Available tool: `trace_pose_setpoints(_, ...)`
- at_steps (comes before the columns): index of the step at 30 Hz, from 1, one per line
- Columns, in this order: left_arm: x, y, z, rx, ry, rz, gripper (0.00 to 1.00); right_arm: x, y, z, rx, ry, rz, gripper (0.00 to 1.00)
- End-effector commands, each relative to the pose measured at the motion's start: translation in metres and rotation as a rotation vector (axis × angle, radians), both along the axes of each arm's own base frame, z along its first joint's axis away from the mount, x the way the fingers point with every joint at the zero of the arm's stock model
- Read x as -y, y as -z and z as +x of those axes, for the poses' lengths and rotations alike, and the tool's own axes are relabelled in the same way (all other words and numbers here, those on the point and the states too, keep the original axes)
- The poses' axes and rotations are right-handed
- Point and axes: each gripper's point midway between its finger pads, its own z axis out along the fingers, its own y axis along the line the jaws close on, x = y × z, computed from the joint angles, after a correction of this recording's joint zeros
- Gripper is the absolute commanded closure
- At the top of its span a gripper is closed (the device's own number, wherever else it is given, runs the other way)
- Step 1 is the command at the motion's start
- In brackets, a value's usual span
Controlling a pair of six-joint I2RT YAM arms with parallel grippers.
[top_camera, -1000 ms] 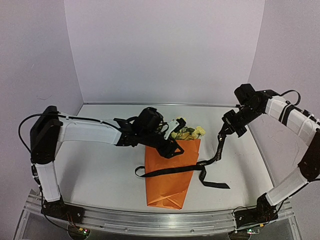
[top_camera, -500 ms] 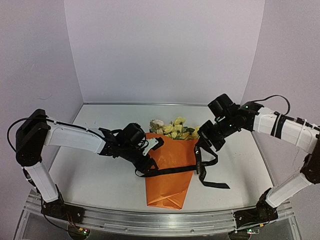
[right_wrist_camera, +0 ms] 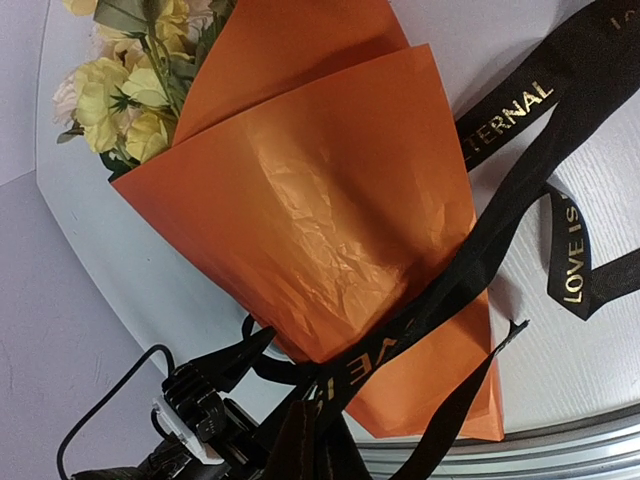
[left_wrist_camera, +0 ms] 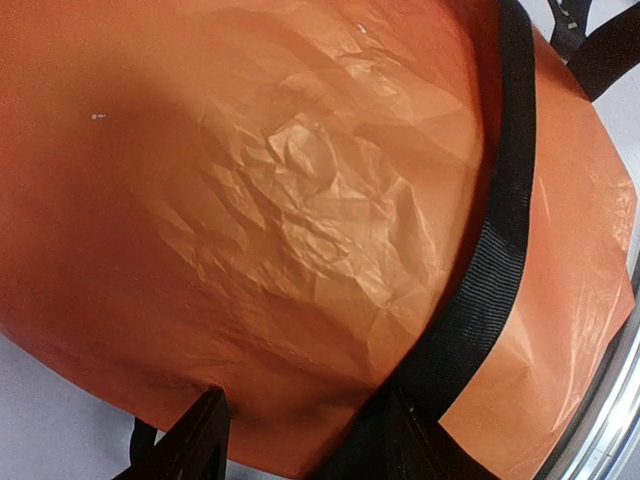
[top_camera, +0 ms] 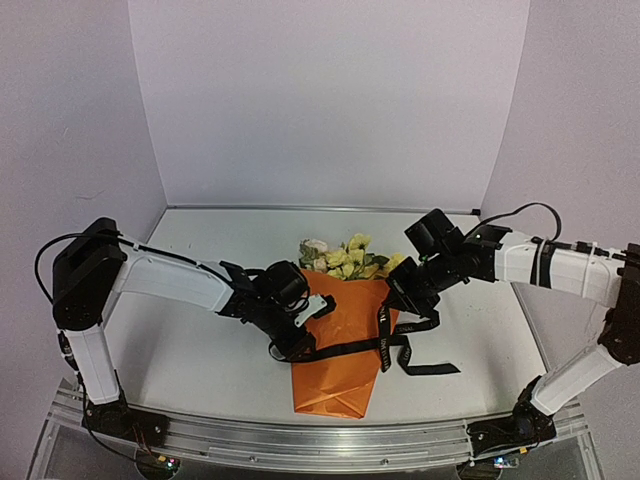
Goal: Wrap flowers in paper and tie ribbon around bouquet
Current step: Pick up the right side of the half-tied ribbon from the folded bouquet.
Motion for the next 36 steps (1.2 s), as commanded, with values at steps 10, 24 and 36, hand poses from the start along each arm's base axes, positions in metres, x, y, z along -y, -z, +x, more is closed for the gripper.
trace_pose_setpoints(10, -0.003, -0.032, -0.017, 0.035, 0.034, 0.002, 0.46, 0.0, -0.014, 0.004, 0.065, 0.003, 0.021, 1.0)
trace_pose_setpoints(24, -0.005, -0.005, -0.021, 0.004, 0.03, 0.041, 0.52, 0.0, -0.027, 0.004, 0.088, 0.012, 0.05, 1.0)
trace_pose_setpoints(36, 0.009, -0.016, -0.011, 0.04, 0.016, -0.005, 0.96, -0.005, -0.037, -0.005, 0.107, -0.044, 0.075, 1.0)
